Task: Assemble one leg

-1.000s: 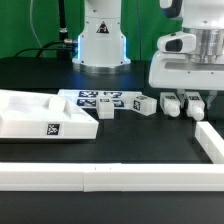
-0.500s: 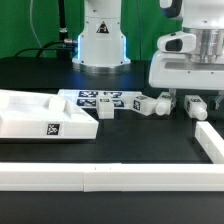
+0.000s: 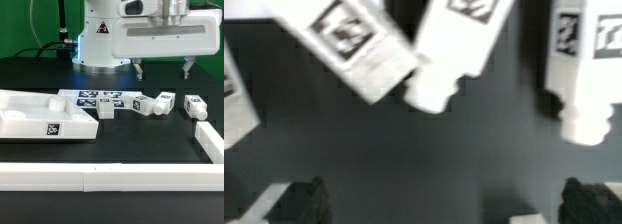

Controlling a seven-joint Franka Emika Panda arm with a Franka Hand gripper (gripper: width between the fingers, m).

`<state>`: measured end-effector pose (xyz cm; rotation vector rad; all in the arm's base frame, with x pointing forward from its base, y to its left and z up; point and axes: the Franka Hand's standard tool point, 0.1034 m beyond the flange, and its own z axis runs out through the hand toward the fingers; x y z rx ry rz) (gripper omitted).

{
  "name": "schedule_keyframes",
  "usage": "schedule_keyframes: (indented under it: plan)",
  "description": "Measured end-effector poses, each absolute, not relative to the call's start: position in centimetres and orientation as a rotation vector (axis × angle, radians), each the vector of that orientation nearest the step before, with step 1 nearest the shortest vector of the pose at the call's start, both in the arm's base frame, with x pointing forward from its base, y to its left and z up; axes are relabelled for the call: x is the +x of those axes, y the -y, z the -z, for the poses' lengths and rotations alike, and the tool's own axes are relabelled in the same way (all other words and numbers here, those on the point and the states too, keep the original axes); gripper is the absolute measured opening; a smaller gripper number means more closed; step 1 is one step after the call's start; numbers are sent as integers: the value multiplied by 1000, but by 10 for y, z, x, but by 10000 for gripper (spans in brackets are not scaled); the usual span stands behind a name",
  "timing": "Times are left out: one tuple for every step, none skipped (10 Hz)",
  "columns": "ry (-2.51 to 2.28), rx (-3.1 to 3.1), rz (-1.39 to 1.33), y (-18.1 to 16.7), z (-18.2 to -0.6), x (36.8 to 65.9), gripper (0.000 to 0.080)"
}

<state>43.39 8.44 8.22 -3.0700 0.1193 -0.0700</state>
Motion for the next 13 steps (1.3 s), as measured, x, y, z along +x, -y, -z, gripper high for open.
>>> schedule_keyframes:
  plan:
    - [-118, -3070, 68, -87, -81, 433, 649]
    - [-111, -3071, 67, -88, -81, 433, 649]
    - [-114, -3071, 67, -88, -81, 433, 649]
    - [-107, -3072, 65, -86, -80, 432, 649]
    - [30, -3082, 48, -70, -77, 428, 649]
    - [83, -3075, 20, -47, -85, 426, 649]
    - [72, -3069, 28, -26, -94, 427, 649]
    - [70, -3067, 31, -9, -94, 424, 649]
    - [25, -3063, 35, -2, -95, 426, 649]
    - [38, -3063, 33, -6, -94, 425, 649]
    - [39, -3063, 32, -6, -94, 425, 649]
    - [37, -3063, 32, -5, -94, 425, 649]
    - [32, -3064, 32, -4, -94, 425, 649]
